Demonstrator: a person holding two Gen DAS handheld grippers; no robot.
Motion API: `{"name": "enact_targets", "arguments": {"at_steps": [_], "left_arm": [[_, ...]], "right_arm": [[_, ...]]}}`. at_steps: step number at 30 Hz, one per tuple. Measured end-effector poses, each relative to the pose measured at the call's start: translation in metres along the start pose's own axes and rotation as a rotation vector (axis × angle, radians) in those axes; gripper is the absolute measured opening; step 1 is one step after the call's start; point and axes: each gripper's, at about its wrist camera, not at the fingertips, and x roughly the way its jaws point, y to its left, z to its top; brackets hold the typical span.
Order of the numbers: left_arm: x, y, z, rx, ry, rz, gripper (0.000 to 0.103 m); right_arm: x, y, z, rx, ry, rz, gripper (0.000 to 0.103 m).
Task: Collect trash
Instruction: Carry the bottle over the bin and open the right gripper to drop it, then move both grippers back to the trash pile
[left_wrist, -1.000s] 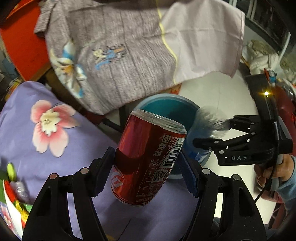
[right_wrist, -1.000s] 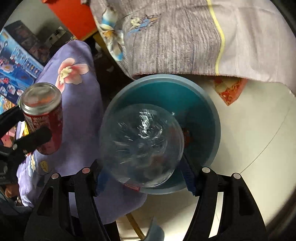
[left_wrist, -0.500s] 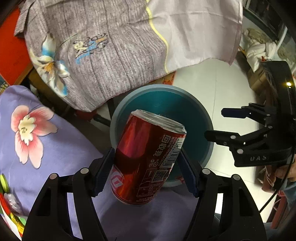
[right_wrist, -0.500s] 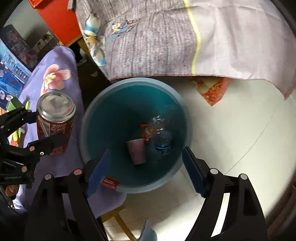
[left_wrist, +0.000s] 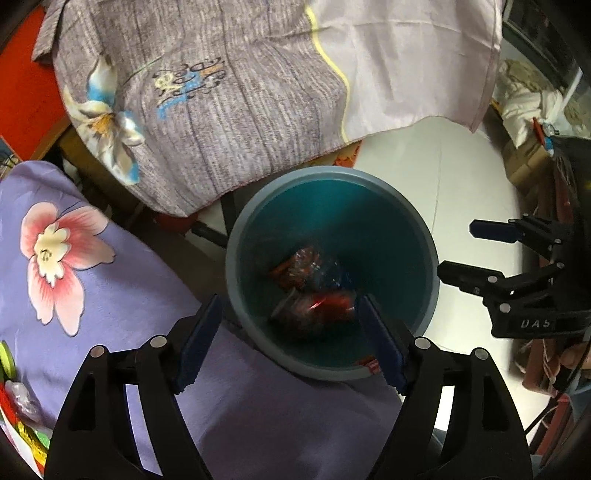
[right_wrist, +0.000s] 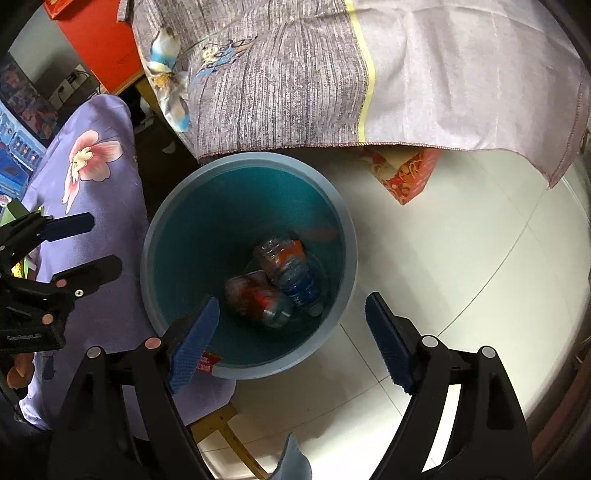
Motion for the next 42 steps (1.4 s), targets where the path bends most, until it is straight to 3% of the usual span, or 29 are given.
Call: {"name": "enact_targets", "arguments": {"at_steps": [8, 13, 24, 35, 42], "left_arm": [[-0.025, 0.022, -0.020, -0.063, -0.036, 0.025, 0.080], [-0.046, 0.050, -0.046, -0.121, -0.054, 0.074, 0.087], [-0.106, 0.137, -0.118, -0.299, -0.098, 0.180, 0.090], [-0.162, 0.248, -0.214, -0.494, -0.124, 0.305, 0.091], [-0.169, 0.305, -0.257, -0.569, -0.107, 0.296, 0.091]], "right_arm": [[-0.009, 0.020, 0.004, -0.024, -0.004, 0.003, 0.078], [-0.015, 0.048, 0.008, -0.064, -0.021, 0.024, 0.082], [-0.024, 0.166, 0.015, -0.256, -0.039, 0.100, 0.082], [-0.011, 0.292, 0.007, -0.435, 0.013, 0.152, 0.082], [0.000, 0.356, 0.002, -0.511, 0.045, 0.165, 0.082]]}}
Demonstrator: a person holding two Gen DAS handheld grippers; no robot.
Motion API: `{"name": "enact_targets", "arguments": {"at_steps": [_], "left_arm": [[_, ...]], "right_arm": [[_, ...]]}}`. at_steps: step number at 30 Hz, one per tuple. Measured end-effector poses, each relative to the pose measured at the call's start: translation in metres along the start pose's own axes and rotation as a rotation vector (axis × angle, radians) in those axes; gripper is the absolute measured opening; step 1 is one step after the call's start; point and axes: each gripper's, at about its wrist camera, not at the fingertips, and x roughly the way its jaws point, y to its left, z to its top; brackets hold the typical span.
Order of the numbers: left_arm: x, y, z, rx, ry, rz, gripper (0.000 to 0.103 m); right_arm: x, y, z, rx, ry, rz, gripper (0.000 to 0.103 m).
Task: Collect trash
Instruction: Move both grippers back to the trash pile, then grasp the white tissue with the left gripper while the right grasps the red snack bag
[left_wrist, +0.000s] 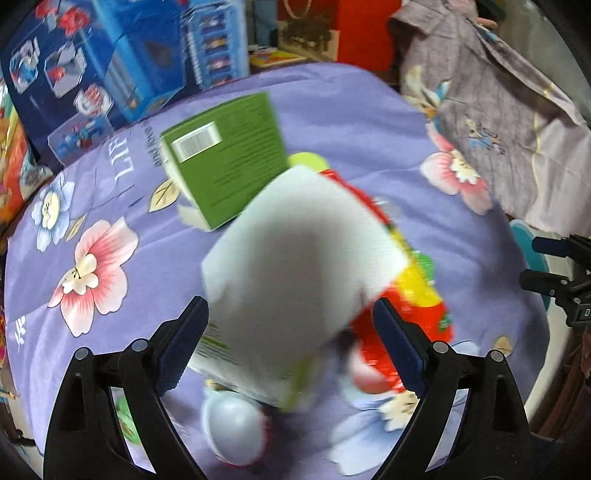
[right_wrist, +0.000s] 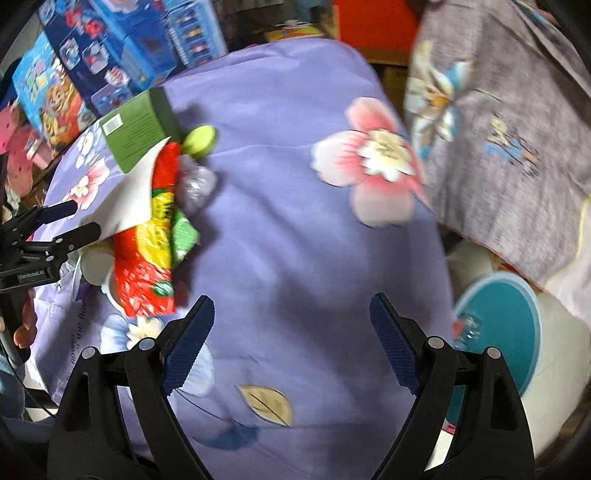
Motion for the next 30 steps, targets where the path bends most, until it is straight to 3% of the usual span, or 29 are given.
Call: {"name": "enact_targets", "arguments": {"at_steps": [8, 14, 19, 22, 24, 27, 30], "left_arm": [[0.032, 0.013, 0.007, 0.042, 0.059, -0.068, 0.091], [0.042, 0.007, 0.010, 0.072, 0.034, -0.096, 0.091], [0.038, 0.003, 0.008, 0.090, 0.004, -0.095, 0.072], [0.034, 0.003, 0.007, 0.086, -0.007, -0.085, 0.043], [0.032, 0.004, 0.007, 0.075, -0.010, -0.091, 0.013], [0.025, 0.008, 0.005, 0.050, -0.030, -0.083, 0.004], [0.008, 0.017, 0.005, 0.007, -0.072, -0.069, 0.004]], "right_arm": [[0.025, 0.033, 0.025, -0.010, 0.024, 0.022, 0.082], [0.034, 0.037, 0.030, -0.006, 0.037, 0.028, 0.082], [0.040, 0.036, 0.027, 0.000, 0.052, 0.040, 0.082], [0.041, 0.038, 0.025, 0.004, 0.053, 0.045, 0.082], [0.041, 0.039, 0.024, 0.006, 0.053, 0.048, 0.082], [0.039, 0.042, 0.024, 0.000, 0.048, 0.049, 0.082], [0.037, 0.049, 0.027, -0.008, 0.042, 0.050, 0.082]]}}
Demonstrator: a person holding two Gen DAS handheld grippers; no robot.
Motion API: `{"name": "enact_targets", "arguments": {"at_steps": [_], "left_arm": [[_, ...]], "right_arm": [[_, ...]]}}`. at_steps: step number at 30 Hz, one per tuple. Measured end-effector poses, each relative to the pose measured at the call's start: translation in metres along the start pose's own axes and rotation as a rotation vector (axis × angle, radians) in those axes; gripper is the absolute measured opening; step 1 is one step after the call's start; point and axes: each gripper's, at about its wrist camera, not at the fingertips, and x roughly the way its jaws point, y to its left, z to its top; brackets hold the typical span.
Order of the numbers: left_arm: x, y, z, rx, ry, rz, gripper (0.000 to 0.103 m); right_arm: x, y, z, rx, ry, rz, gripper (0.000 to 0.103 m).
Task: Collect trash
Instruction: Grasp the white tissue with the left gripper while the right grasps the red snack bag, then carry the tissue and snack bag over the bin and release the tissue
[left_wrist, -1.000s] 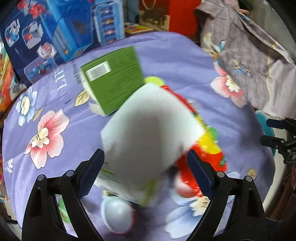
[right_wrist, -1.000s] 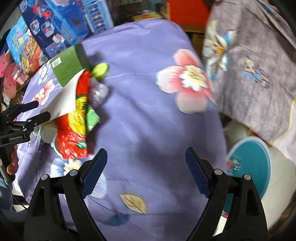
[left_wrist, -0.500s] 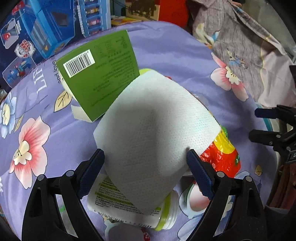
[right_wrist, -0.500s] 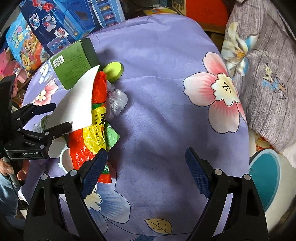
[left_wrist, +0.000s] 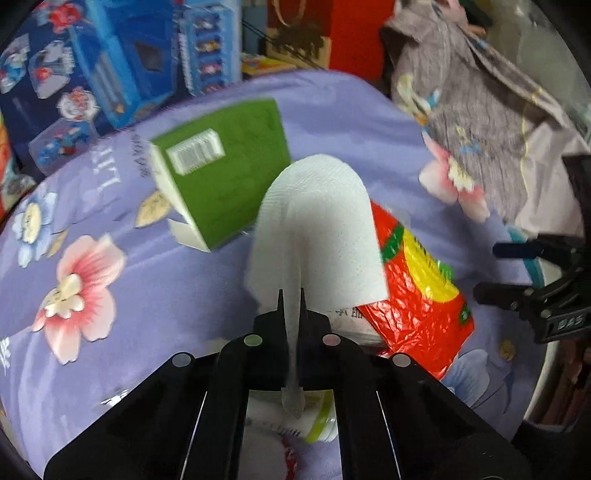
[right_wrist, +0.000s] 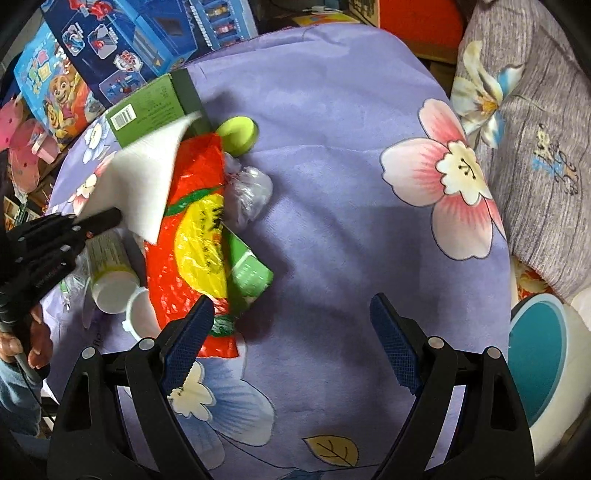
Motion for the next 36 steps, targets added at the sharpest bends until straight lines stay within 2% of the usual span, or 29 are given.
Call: {"name": "enact_targets", "arguments": {"at_steps": [4, 8, 13, 17, 23, 26, 36], "left_arm": [[-0.021, 0.016, -0.002, -0.045, -0.045, 0.032, 0.004], [-0.030, 0.030, -0.011, -0.090, -0.054, 0.052, 0.004], [-0.032, 0.043, -0.023, -0.136, -0.043, 0.044, 0.004], [-0.032, 0.047, -0.027, -0.156, -0.039, 0.031, 0.004], [-0.029, 0.049, -0.028, -0.170, -0.031, 0.016, 0.004], [-0.034, 0.045, -0.026, -0.170, -0.043, 0.008, 0.004], [-0.056, 0.003, -0.014, -0.101, -0.075, -0.033, 0.004]], "right_arm": [[0.000, 0.020, 0.010, -0.042, -0.012, 0.007, 0.082], [0.011, 0.049, 0.021, -0.097, -0.018, 0.032, 0.082], [0.032, 0.075, 0.031, -0.134, -0.010, 0.040, 0.082], [0.042, 0.084, 0.034, -0.152, -0.039, 0.026, 0.082], [0.038, 0.088, 0.031, -0.179, -0.045, 0.036, 0.030], [0.029, 0.087, 0.029, -0.176, -0.060, 0.038, 0.025], [-0.023, 0.060, 0.012, -0.138, -0.142, 0.041, 0.023]]}}
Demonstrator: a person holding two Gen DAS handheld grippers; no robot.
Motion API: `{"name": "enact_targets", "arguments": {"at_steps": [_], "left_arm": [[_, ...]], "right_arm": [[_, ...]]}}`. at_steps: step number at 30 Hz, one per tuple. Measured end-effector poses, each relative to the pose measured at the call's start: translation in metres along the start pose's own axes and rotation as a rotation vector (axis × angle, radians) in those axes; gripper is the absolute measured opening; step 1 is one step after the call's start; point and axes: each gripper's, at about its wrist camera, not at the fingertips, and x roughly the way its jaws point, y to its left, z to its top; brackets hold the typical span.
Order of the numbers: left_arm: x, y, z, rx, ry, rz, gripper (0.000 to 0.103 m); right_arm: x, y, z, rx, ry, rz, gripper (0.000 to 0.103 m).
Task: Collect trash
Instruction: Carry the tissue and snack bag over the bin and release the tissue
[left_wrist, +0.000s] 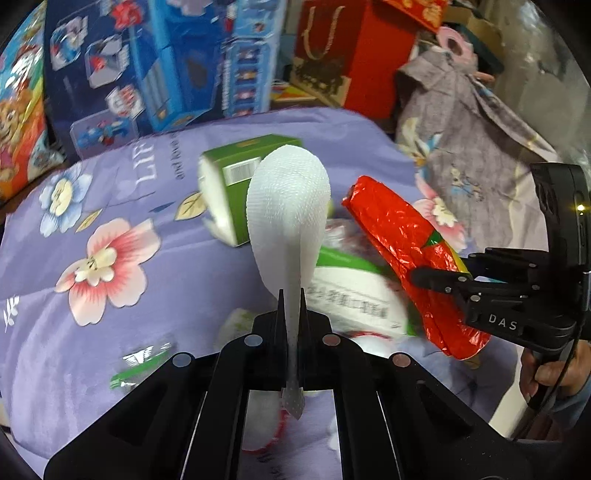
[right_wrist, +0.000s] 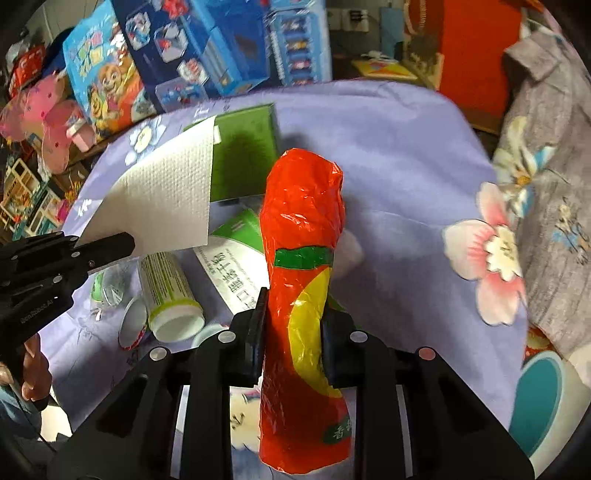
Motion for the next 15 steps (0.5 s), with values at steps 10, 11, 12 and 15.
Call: {"name": "enact_targets", "arguments": {"at_steps": [10, 11, 12, 15], "left_arm": [[-0.006, -0.087, 0.012, 0.135, -0.004, -0.088, 0.004], [-0.005, -0.096, 0.012, 0.152, -0.003, -0.096, 0.004], [-0.003, -0.111, 0.013, 0.176, 0.002, -0.108, 0.004], [0.003, -0.140, 0.017, 0.216, 0.019, -0.142, 0.004]], "right_arm": [[-0.057, -0.068, -0.030, 0.141, -0.087, -0.038, 0.023], [-0.064, -0.079, -0.036, 0.163, -0.093, -0.046, 0.023], [-0.067, -0.086, -0.040, 0.175, -0.097, -0.053, 0.023], [-0.082, -0.113, -0.058, 0.225, -0.109, -0.078, 0.023]]}}
